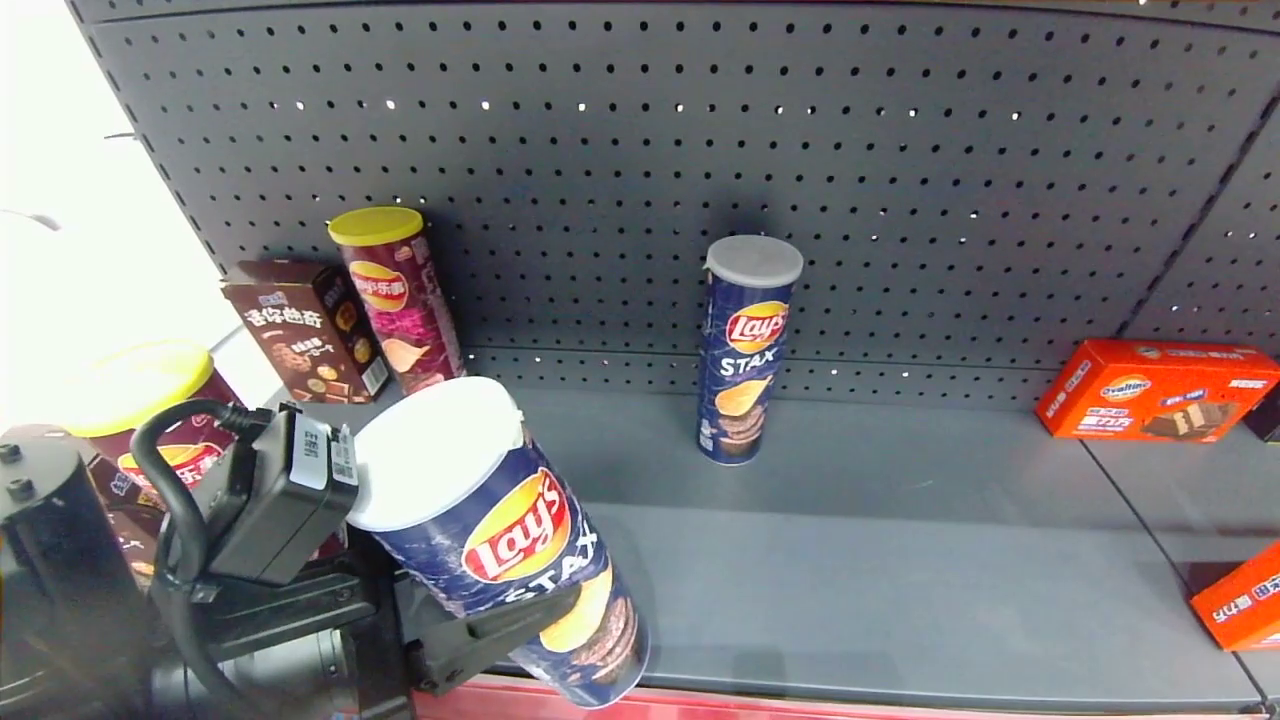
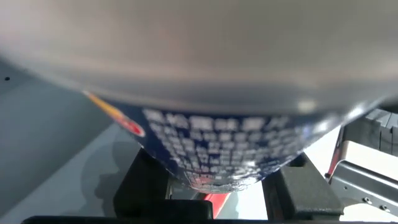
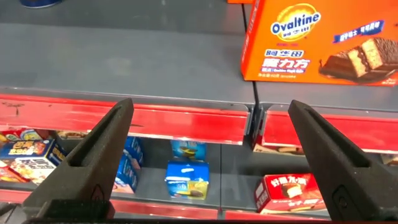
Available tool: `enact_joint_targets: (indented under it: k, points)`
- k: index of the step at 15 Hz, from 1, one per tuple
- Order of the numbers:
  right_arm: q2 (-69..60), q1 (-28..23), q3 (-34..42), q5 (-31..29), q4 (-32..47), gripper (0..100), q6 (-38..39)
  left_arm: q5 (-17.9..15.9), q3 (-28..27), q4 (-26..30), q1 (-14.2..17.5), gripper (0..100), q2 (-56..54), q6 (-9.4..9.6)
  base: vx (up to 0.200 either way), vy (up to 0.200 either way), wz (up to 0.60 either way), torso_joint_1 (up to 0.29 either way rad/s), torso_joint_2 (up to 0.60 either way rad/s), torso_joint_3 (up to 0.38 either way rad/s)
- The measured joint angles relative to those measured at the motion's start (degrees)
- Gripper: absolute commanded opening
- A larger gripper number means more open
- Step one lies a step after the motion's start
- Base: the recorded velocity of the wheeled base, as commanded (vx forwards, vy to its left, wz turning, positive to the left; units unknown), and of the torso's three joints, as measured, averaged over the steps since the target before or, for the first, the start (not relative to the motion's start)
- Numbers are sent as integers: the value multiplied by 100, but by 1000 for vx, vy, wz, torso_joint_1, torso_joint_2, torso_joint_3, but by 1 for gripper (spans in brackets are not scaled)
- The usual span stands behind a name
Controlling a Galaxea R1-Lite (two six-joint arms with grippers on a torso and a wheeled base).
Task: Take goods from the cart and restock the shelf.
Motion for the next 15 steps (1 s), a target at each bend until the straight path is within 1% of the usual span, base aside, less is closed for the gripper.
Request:
enact_joint_targets:
  k: [2,5,7,9,13,15]
  points:
    - [195,26,-417,88,72,100,-16,0,-160,-4,60,0,7,-50,0,0,0,0,0,0]
    - [1000,54,-1429,697,322,100,-156,-2,-232,-30,148,0,107,-68,0,0,0,0,0,0]
    - [1535,119,-1858,1046,368,100,-187,-2,-221,-52,158,0,179,-71,0,0,0,0,0,0]
    - [2083,219,-2128,1332,343,100,-285,6,-195,-66,180,0,210,-79,0,0,0,0,0,0]
    - [3310,701,-2801,1629,32,100,-440,1,-5,-57,305,0,188,-90,0,0,0,0,0,0]
    - [3941,1079,-3195,1829,-90,100,-315,4,16,-59,327,0,162,-115,0,0,0,0,0,0]
